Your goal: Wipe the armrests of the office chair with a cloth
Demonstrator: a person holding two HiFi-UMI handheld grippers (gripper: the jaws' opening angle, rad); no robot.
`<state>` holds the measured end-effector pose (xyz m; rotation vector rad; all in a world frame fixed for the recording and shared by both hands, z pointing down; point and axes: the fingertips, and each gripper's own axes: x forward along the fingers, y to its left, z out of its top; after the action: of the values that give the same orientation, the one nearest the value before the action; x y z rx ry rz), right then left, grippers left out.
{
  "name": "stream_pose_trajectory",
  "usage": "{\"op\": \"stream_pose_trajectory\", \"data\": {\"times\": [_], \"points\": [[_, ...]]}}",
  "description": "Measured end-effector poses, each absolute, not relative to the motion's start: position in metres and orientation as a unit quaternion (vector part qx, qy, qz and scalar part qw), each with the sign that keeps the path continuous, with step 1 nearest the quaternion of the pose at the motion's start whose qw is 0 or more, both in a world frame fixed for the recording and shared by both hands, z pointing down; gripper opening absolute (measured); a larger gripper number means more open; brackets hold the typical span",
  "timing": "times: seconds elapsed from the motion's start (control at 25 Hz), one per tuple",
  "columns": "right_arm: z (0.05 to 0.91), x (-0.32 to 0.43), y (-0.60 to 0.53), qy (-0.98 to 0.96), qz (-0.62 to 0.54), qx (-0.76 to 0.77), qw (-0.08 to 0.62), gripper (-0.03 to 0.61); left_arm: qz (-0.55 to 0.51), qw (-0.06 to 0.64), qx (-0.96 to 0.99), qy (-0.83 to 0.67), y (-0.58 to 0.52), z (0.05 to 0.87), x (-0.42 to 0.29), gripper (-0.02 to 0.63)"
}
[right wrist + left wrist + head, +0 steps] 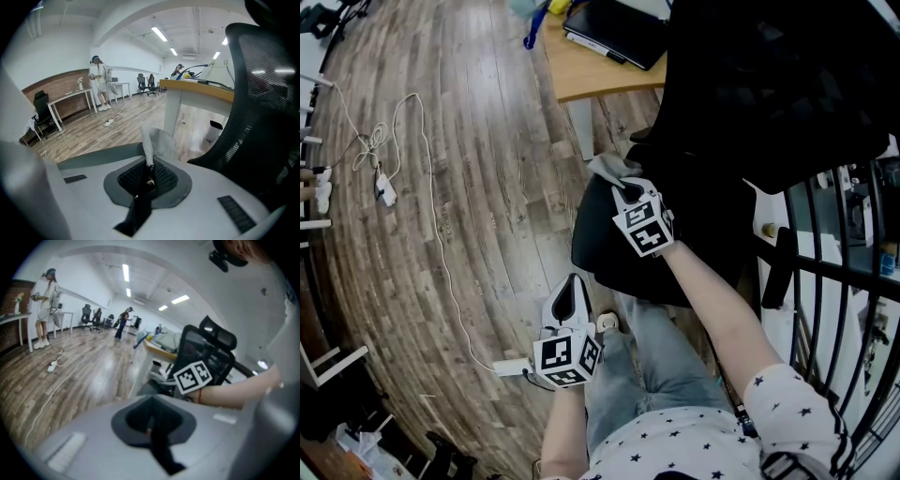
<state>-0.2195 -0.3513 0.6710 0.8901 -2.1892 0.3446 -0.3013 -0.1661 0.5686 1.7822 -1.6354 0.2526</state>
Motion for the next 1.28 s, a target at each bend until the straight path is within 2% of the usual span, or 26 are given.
{"op": "stream_pose_trajectory", "data": {"times": [1.28], "points": [[0.670, -0.238, -0.307, -0.850, 0.131, 0.311, 0.404, 0.028, 0.091, 0.351, 0.690, -0.626, -0.127, 0.560, -0.305, 0.007]]}}
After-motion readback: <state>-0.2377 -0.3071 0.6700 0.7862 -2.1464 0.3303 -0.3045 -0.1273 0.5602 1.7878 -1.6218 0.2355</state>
